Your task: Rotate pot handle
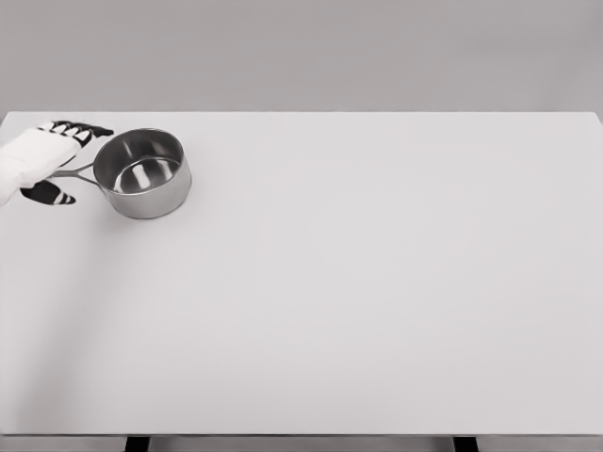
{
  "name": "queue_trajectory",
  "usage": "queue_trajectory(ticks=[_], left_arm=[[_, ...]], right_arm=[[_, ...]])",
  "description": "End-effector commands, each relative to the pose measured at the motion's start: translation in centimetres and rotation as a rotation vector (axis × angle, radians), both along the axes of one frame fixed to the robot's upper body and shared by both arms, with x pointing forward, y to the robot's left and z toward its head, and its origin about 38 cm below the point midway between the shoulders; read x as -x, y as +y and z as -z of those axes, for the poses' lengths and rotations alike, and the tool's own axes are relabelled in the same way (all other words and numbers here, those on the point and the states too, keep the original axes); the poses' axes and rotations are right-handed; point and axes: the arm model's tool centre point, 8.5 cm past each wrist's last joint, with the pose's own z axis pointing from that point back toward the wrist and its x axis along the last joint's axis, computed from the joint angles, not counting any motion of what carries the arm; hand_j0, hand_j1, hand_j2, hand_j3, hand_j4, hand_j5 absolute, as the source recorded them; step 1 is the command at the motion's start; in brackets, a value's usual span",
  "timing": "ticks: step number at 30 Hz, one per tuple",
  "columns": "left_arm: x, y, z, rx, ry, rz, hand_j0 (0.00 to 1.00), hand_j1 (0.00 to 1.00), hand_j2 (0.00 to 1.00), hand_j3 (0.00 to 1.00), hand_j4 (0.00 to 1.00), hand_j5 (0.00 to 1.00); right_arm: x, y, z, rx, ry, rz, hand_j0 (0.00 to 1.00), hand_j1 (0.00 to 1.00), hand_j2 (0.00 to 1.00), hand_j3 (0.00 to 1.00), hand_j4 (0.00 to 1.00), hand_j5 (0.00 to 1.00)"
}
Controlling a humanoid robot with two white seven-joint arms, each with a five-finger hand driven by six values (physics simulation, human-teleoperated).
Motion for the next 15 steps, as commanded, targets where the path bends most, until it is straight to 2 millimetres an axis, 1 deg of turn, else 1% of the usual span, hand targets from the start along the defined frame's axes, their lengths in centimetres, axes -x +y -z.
queue_trajectory(ticks=[1,3,7,8,9,10,11,13,15], left_arm=[[0.9,-0.5,-3.8,0.050,-0.090,0.050,1.00,1.00,1.00,1.00,1.00,1.00],[2.6,-0.6,-4.7,0.089,-0.108,0.089,1.00,1.00,1.00,1.00,1.00,1.00],[5.7,-2.2,-7.7,0.157,-0.249,0.335,1.00,1.00,1.00,1.00,1.00,1.00],[6.4,-1.7,-8.8,0.222,-0.284,0.339,1.00,1.00,1.00,1.00,1.00,1.00],[6.6,-1.5,-9.1,0.248,-0.294,0.341,1.00,1.00,1.00,1.00,1.00,1.00],[6.9,-1.4,-9.3,0.296,-0.300,0.350,1.00,1.00,1.00,1.00,1.00,1.00],[7.0,-1.3,-9.1,0.308,-0.295,0.350,1.00,1.00,1.00,1.00,1.00,1.00],[7.4,-1.4,-7.9,0.317,-0.263,0.344,1.00,1.00,1.00,1.00,1.00,1.00],[8.2,-1.7,-7.4,0.300,-0.242,0.357,1.00,1.00,1.00,1.00,1.00,1.00]], right_arm=[[0.0,0.0,0.0,0.000,0.000,0.000,1.00,1.00,1.00,1.00,1.00,1.00],[0.0,0.0,0.0,0.000,-0.001,0.000,1.00,1.00,1.00,1.00,1.00,1.00],[0.0,0.0,0.0,0.000,0.000,0.000,1.00,1.00,1.00,1.00,1.00,1.00],[0.0,0.0,0.0,0.000,0.000,0.000,1.00,1.00,1.00,1.00,1.00,1.00],[0.0,0.0,0.0,0.000,0.000,0.000,1.00,1.00,1.00,1.00,1.00,1.00],[0.0,0.0,0.0,0.000,-0.001,0.000,1.00,1.00,1.00,1.00,1.00,1.00],[0.0,0.0,0.0,0.000,-0.001,0.000,1.00,1.00,1.00,1.00,1.00,1.00],[0.0,0.0,0.0,0.000,0.000,0.000,1.00,1.00,1.00,1.00,1.00,1.00],[0.0,0.0,0.0,0.000,0.000,0.000,1.00,1.00,1.00,1.00,1.00,1.00]])
